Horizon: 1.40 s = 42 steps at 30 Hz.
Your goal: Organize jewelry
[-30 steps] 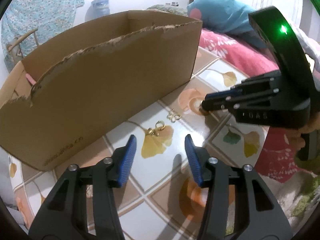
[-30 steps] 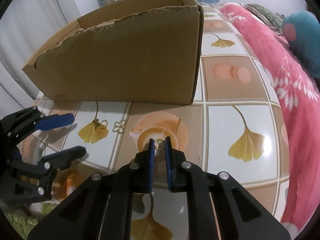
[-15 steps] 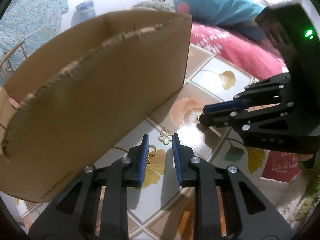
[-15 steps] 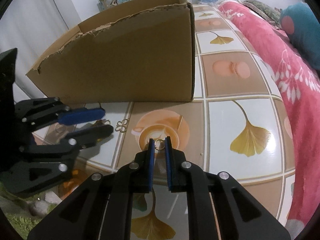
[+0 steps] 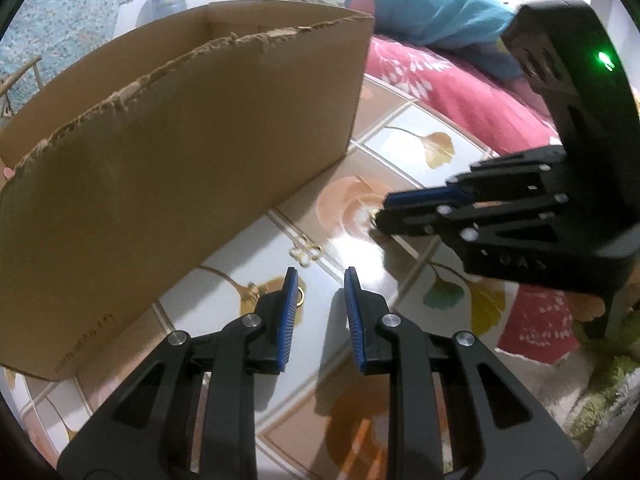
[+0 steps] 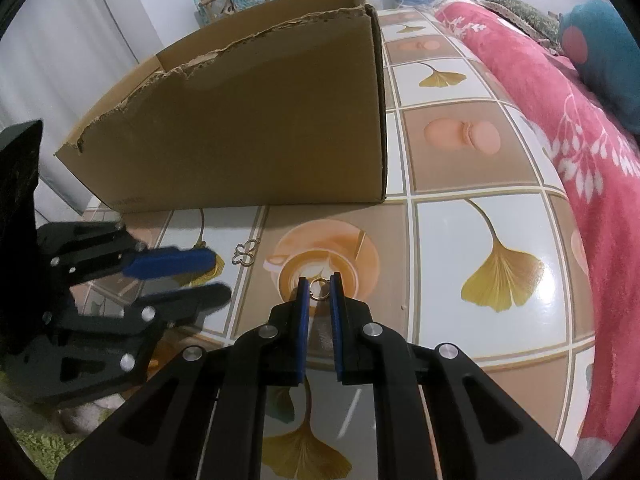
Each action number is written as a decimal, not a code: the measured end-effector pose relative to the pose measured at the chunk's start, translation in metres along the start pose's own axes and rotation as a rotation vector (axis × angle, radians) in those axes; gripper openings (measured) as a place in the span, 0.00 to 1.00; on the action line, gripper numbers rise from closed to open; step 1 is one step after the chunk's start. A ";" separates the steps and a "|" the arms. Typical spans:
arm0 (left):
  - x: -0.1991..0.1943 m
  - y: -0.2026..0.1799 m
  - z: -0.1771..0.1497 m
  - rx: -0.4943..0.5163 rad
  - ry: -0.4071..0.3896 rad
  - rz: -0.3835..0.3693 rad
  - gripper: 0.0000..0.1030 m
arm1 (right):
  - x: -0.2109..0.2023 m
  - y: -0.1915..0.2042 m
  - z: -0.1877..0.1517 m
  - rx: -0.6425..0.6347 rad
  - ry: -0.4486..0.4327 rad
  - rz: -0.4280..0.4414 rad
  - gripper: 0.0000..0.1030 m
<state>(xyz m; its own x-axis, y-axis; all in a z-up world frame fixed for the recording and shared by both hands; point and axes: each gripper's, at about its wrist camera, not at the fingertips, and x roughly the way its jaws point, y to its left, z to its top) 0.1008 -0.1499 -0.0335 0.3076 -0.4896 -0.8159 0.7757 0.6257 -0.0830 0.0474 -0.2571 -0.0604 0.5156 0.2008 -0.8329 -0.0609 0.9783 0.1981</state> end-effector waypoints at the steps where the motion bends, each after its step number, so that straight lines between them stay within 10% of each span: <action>1: -0.001 -0.001 -0.002 0.001 0.002 -0.001 0.22 | 0.000 0.000 0.000 0.000 0.000 0.000 0.10; 29: -0.062 0.042 -0.054 -0.207 -0.068 0.008 0.23 | -0.003 0.035 -0.011 -0.056 0.037 0.084 0.11; 42: -0.044 0.031 -0.049 -0.147 -0.041 0.042 0.23 | -0.005 0.029 -0.012 -0.052 0.044 0.079 0.32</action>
<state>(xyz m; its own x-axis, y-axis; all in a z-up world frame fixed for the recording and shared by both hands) 0.0842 -0.0796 -0.0284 0.3621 -0.4837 -0.7968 0.6734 0.7268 -0.1353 0.0321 -0.2294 -0.0565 0.4694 0.2783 -0.8380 -0.1444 0.9605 0.2381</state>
